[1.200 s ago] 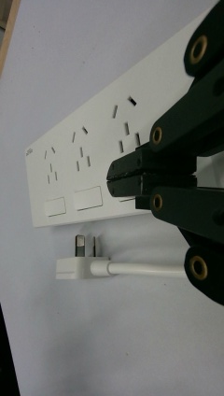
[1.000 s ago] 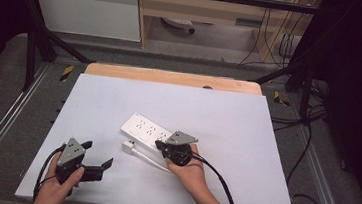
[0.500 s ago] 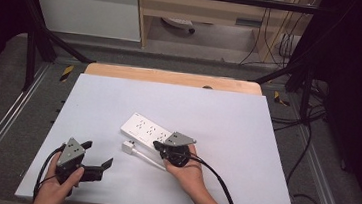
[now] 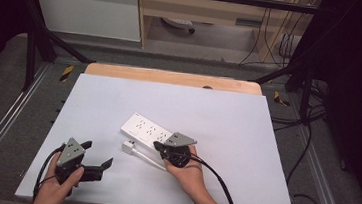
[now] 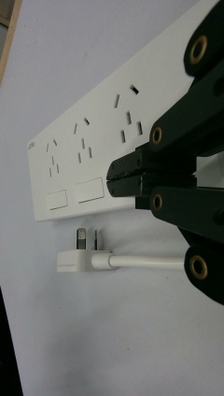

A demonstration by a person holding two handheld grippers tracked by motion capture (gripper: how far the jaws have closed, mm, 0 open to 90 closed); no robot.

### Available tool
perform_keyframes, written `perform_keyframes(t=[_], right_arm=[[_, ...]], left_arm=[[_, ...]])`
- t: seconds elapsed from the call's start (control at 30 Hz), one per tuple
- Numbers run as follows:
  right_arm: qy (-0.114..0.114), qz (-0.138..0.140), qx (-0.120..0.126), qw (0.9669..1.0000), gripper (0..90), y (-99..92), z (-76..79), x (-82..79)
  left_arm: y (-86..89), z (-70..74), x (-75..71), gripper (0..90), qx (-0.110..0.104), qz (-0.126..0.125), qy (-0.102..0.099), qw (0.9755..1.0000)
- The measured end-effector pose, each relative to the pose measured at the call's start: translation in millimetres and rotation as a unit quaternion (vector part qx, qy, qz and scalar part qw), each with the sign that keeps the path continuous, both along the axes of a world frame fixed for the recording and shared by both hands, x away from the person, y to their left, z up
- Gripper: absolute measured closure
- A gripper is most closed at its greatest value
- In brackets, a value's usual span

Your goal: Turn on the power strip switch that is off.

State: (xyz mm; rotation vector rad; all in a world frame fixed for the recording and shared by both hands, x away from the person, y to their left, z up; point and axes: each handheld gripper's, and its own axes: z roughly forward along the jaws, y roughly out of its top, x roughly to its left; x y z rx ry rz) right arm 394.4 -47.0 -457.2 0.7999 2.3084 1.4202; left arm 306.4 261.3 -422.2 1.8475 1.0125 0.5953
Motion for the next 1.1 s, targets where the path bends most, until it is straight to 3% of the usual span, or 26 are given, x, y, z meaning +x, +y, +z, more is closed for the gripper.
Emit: perform_keyframes(t=[0.63, 1.1], right_arm=[[0.013, 0.006, -0.001, 0.9999, 90.0, -3.1, 0.8, 0.3], [0.003, 0.014, -0.001, 0.9999, 90.0, -2.5, 3.6, -4.1]], left_arm=[[0.0, -0.1, 0.3, 6.3, 0.001, -0.001, 0.000, 1.0000], [-0.8, -0.3, 0.3, 6.3, 0.000, 0.000, 0.000, 1.0000]])
